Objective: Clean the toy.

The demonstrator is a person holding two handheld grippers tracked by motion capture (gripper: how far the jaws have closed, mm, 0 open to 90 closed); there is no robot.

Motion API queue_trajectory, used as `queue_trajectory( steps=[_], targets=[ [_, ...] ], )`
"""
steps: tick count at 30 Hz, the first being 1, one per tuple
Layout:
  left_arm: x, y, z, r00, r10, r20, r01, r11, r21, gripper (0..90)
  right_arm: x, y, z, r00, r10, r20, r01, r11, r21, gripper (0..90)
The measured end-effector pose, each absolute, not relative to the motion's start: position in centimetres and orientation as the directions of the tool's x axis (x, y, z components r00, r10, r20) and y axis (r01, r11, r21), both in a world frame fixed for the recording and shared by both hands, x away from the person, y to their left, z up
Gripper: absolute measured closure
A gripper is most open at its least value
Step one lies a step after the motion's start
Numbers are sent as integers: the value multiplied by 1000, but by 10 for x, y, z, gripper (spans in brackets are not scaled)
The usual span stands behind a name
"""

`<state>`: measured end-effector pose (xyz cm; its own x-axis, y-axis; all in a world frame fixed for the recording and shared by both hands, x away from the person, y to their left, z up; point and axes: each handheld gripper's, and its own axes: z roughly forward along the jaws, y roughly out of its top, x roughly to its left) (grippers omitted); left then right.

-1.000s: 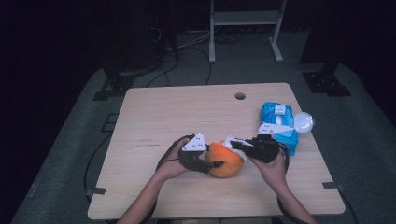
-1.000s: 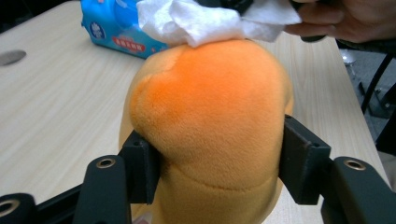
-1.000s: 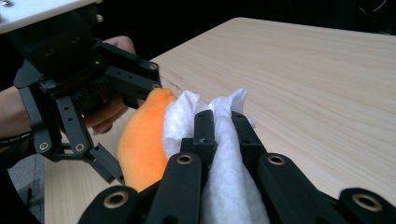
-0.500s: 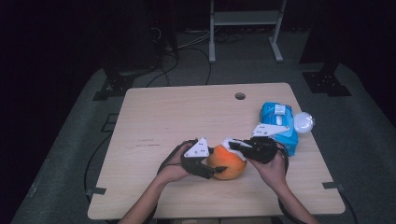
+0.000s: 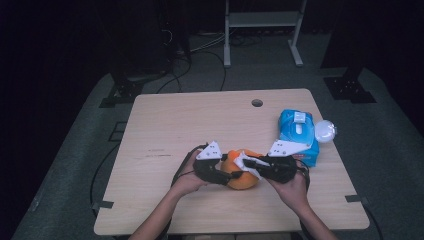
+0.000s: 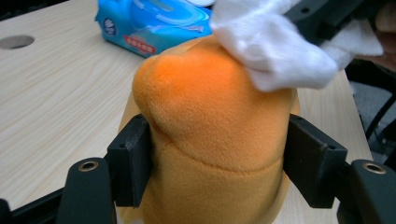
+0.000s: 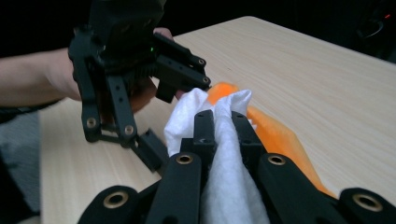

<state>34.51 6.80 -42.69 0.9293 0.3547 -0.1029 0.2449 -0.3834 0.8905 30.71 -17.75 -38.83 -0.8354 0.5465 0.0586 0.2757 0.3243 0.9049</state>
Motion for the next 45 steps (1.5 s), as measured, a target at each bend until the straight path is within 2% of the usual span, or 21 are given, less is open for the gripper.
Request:
queue_trajectory(
  steps=[5, 8, 13, 17, 21, 24, 28, 30, 32, 35, 38, 45],
  targets=[
    [352, 73, -427, 899, 402, -176, 324, -338, 883, 314, 315, -193, -395, -799, 596, 79, 310, 295, 904, 823],
    [352, 70, -427, 894, 411, -181, 333, -334, 882, 312, 316, -196, -398, -790, 606, 88, 319, 284, 904, 823],
    [350, 65, -428, 887, 421, -189, 344, -330, 879, 309, 313, -182, -395, -823, 564, 65, 281, 304, 910, 823],
    [343, 59, -427, 904, 404, -140, 300, -365, 882, 309, 314, -172, -391, -832, 553, 41, 257, 319, 912, 823],
    [342, 60, -427, 914, 386, -128, 283, -379, 881, 310, 322, -177, -388, -808, 588, 35, 263, 308, 914, 823],
    [344, 64, -427, 920, 366, -141, 286, -379, 880, 309, 329, -189, -392, -783, 620, 57, 295, 290, 910, 823],
    [350, 79, -422, 941, 270, -204, 293, -345, 892, 262, 331, -201, -401, -791, 602, 115, 332, 263, 906, 823],
    [354, 85, -422, 934, 284, -218, 310, -337, 889, 240, 327, -203, -403, -796, 596, 109, 326, 270, 906, 823],
    [353, 84, -427, 938, 282, -201, 300, -372, 879, 211, 324, -206, -404, -800, 591, 108, 325, 275, 905, 823],
    [348, 76, -431, 950, 270, -154, 257, -403, 878, 219, 323, -208, -403, -799, 591, 106, 329, 283, 901, 823],
    [344, 73, -428, 955, 276, -107, 224, -437, 871, 311, 319, -209, -402, -803, 585, 114, 334, 283, 899, 823],
    [331, 63, -426, 975, 222, 4, 110, -497, 861, 383, 308, -189, -391, -857, 506, 97, 285, 308, 908, 823]
  ],
)
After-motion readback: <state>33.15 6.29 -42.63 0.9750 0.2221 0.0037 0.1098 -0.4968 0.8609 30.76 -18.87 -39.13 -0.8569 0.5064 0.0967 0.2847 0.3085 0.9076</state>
